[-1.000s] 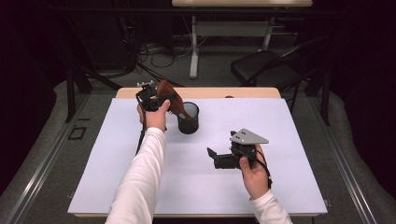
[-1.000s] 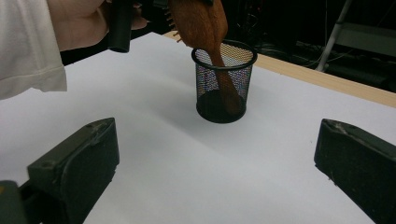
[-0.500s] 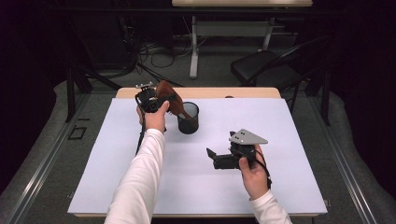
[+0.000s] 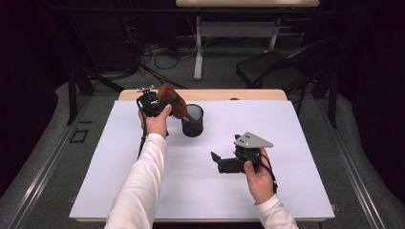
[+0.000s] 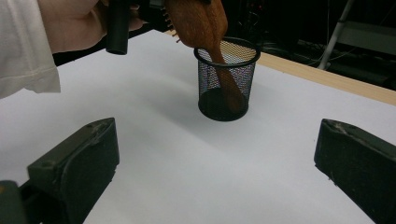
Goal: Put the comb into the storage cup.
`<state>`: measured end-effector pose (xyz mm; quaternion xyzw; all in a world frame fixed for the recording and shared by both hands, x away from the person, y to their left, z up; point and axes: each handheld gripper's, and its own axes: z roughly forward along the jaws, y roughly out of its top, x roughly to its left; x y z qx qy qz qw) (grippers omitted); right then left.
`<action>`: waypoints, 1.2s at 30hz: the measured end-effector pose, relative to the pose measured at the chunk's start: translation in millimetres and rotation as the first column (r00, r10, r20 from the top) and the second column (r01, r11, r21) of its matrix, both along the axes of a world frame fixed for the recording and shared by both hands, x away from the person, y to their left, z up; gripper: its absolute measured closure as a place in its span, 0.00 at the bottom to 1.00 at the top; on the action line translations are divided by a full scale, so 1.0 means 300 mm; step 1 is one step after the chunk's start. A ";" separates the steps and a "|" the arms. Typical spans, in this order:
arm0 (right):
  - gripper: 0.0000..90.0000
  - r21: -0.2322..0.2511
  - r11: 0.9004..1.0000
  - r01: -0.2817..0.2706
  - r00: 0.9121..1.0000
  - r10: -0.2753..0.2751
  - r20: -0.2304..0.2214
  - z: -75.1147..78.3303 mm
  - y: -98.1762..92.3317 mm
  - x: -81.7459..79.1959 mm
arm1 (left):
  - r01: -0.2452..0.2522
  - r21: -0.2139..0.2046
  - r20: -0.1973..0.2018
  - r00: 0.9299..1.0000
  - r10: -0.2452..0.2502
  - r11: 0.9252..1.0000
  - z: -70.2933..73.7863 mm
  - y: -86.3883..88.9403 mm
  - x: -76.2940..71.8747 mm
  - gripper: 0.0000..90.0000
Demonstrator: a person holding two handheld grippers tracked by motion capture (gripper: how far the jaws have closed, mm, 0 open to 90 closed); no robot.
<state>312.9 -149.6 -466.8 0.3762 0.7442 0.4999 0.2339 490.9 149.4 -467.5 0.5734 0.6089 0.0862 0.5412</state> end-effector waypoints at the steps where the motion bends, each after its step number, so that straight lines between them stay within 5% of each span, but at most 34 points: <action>1: 0.00 0.001 1.000 0.000 1.000 0.000 0.000 0.000 0.000 0.000 | 0.002 -0.001 0.001 1.000 -0.002 1.000 -0.003 0.004 -0.001 0.50; 15: 0.00 -0.003 1.000 -0.002 1.000 0.002 -0.005 -0.003 -0.001 0.001 | -0.002 -0.019 0.002 1.000 0.002 1.000 -0.011 0.009 -0.002 0.49; 21: 0.00 -0.004 1.000 -0.001 1.000 0.001 -0.006 -0.003 0.000 0.000 | -0.006 -0.050 0.014 1.000 0.006 0.999 -0.011 0.011 -0.002 0.39; 36: 0.00 -0.010 1.000 -0.002 1.000 0.002 -0.007 -0.006 0.001 0.002 | -0.010 -0.056 0.033 0.999 0.012 0.998 -0.001 0.026 -0.001 0.32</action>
